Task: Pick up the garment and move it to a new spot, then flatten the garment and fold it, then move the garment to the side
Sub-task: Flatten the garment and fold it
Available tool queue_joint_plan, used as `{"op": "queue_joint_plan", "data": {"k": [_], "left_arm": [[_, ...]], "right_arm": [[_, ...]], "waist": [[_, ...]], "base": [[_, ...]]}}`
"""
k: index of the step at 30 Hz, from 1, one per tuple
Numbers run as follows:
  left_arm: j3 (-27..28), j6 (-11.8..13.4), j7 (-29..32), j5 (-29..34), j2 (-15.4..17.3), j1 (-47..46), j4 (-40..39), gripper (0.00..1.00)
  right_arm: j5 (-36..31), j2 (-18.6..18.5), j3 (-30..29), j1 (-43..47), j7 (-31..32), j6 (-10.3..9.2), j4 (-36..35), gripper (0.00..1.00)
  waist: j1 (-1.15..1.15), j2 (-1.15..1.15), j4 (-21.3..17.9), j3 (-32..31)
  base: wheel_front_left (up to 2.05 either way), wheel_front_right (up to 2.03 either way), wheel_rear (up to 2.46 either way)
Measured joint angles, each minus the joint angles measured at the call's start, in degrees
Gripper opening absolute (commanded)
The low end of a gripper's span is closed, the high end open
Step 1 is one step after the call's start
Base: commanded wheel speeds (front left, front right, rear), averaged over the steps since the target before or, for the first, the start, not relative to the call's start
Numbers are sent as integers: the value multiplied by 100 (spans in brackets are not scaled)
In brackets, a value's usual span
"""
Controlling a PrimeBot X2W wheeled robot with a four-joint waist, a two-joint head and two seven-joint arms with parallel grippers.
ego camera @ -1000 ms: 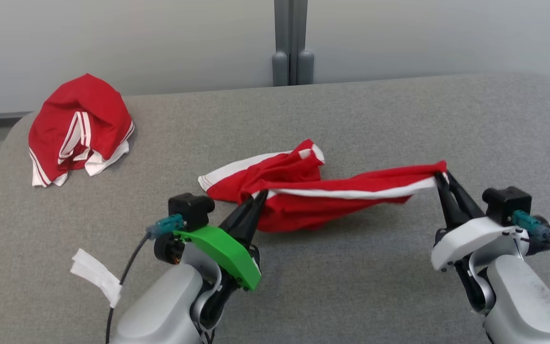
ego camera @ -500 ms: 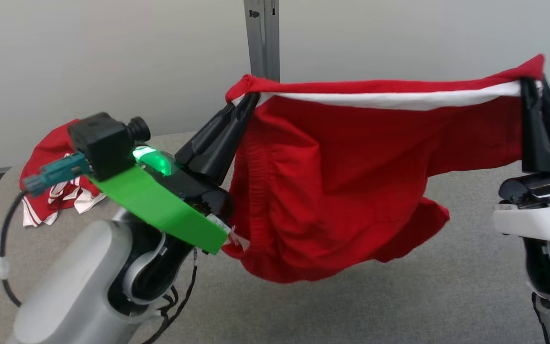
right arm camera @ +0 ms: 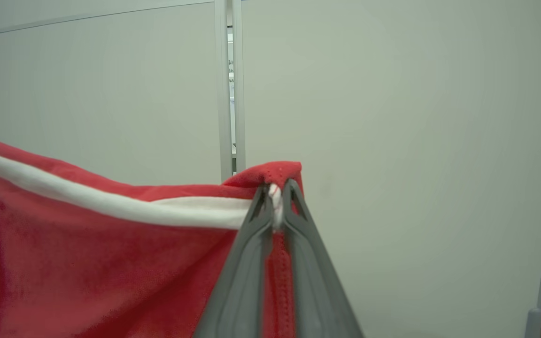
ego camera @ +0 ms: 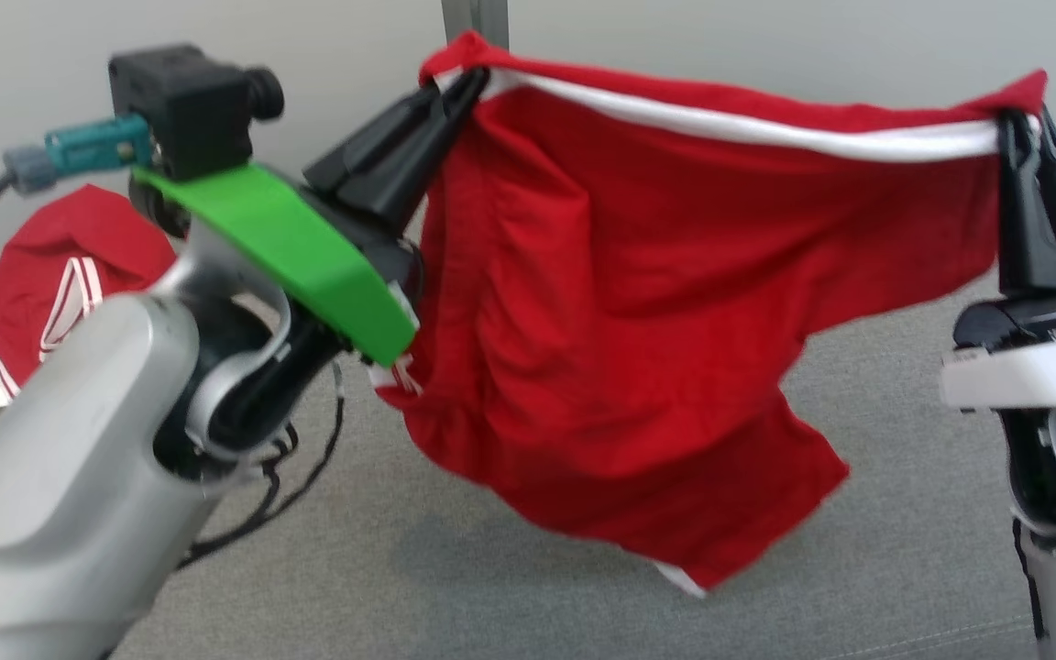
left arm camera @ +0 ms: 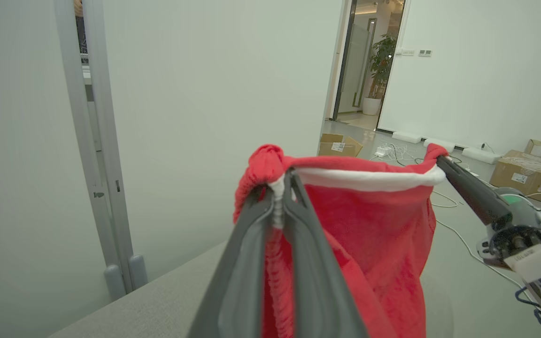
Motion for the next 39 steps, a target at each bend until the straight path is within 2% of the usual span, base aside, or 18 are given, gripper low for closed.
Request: {"op": "queue_joint_plan", "data": {"k": [4, 6, 9, 12, 16, 22, 24, 29, 34, 39], "left_arm": [[15, -98, 81, 368, -145, -1040, 968, 0], [123, -101, 43, 435, -298, -1608, 1489, 0], [330, -137, -286, 678, -559, -2542, 2356, 0], [410, -204, -654, 843, -812, -3189, 2975, 0], [420, -348, -1107, 976, -1009, -3439, 3734, 0], [153, -720, -1577, 1000, -1115, -2804, 4480, 0], [87, -811, -1747, 972, -1133, -2534, 4495, 0], [-46, -905, -2286, 959, -1090, -1765, 4209, 0], [-97, -899, -2593, 918, -1034, -969, 3690, 0], [-151, -753, -2737, 832, -1026, -79, 2913, 0]], "right_arm": [[-68, -135, 361, -1252, -56, 0, 1053, 0], [-115, -75, 479, -2093, -163, 0, 1627, 0], [-425, 35, 489, -3509, -573, 1, 2606, 0], [-698, 200, 404, -4541, -1002, 1, 3394, 0], [-883, 427, 446, -5052, -1473, 1, 4337, 0], [-773, 599, 768, -4639, -1745, 1, 5274, 0], [-628, 624, 777, -4423, -1752, 1, 5309, 0], [-349, 660, 665, -3721, -1769, 1, 4599, 0], [-270, 680, 426, -2820, -1770, 1, 3783, 0], [-212, 684, 264, -1768, -1770, 1, 2948, 0]], "waist": [[0, 0, -37, 476], [0, 0, -69, 738], [0, 0, -145, 1206], [0, 0, -215, 1635], [1, 0, -299, 2199], [2, 0, -394, 2916], [2, 0, -418, 3087], [2, 0, -472, 3306], [1, 0, -484, 3139], [0, 0, -437, 2771]], "base": [[0, 0, 0], [0, 0, 0], [0, 0, 0], [0, 0, 0], [0, 0, 0], [0, 0, 0], [0, 0, 0], [0, 0, 0], [0, 0, 0], [0, 0, 0]]}}
